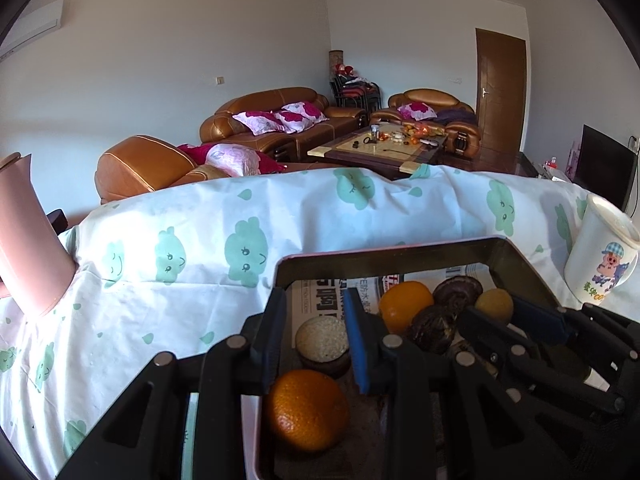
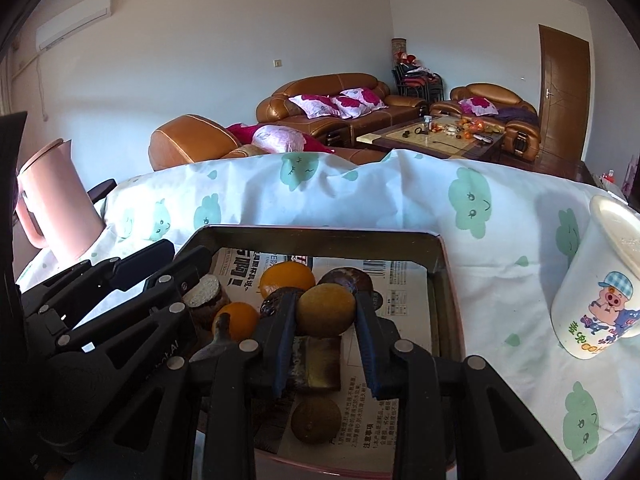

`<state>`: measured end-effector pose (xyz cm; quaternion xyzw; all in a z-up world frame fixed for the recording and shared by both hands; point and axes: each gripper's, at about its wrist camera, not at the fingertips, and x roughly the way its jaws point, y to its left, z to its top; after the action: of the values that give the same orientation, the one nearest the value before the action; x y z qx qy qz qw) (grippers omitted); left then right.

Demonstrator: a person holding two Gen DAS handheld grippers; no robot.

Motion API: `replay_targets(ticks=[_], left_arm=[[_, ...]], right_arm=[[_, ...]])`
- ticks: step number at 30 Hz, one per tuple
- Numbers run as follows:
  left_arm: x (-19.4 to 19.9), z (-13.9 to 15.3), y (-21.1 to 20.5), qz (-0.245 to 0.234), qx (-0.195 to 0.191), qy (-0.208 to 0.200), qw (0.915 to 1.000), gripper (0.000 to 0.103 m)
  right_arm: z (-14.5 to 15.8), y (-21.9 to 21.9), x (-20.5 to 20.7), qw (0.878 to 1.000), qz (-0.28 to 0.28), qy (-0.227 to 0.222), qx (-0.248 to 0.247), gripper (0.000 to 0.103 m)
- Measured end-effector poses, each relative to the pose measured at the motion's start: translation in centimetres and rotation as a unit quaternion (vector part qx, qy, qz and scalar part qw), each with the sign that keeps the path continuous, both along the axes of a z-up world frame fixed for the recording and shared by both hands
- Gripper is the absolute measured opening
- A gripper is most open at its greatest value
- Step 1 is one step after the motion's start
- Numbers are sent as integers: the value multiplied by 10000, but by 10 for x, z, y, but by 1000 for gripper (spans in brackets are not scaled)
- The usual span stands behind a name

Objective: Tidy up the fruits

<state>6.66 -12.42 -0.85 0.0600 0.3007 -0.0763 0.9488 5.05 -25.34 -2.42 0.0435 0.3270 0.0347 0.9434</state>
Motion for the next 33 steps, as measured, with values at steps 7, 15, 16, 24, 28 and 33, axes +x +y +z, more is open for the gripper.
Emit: replay_targets(ticks=[7, 15, 16, 24, 28, 33], left_arm=[[-12, 5, 13, 296, 90, -219, 9993, 73], [-23, 8, 34, 597, -155, -412, 9972, 103], [-24, 9, 37, 552, -220, -403, 9974, 103], [-42, 9, 33, 166, -157, -525, 9984, 103], [-57, 12, 33, 52, -177, -667, 9976, 103], [-74, 18, 36, 102, -207, -1027, 9944, 103]], right_arm=[[-6, -2, 1, 9998, 0, 163, 103, 36], [-2, -17, -9, 9990, -116, 30, 430, 63], [-1, -18, -12, 9990, -129, 0, 439, 66], [4, -16, -39, 9985, -383, -254, 303, 70], [15, -18, -61, 9949, -703, -681, 234, 73], [26, -10, -86, 9833, -1116, -1416, -249, 73]])
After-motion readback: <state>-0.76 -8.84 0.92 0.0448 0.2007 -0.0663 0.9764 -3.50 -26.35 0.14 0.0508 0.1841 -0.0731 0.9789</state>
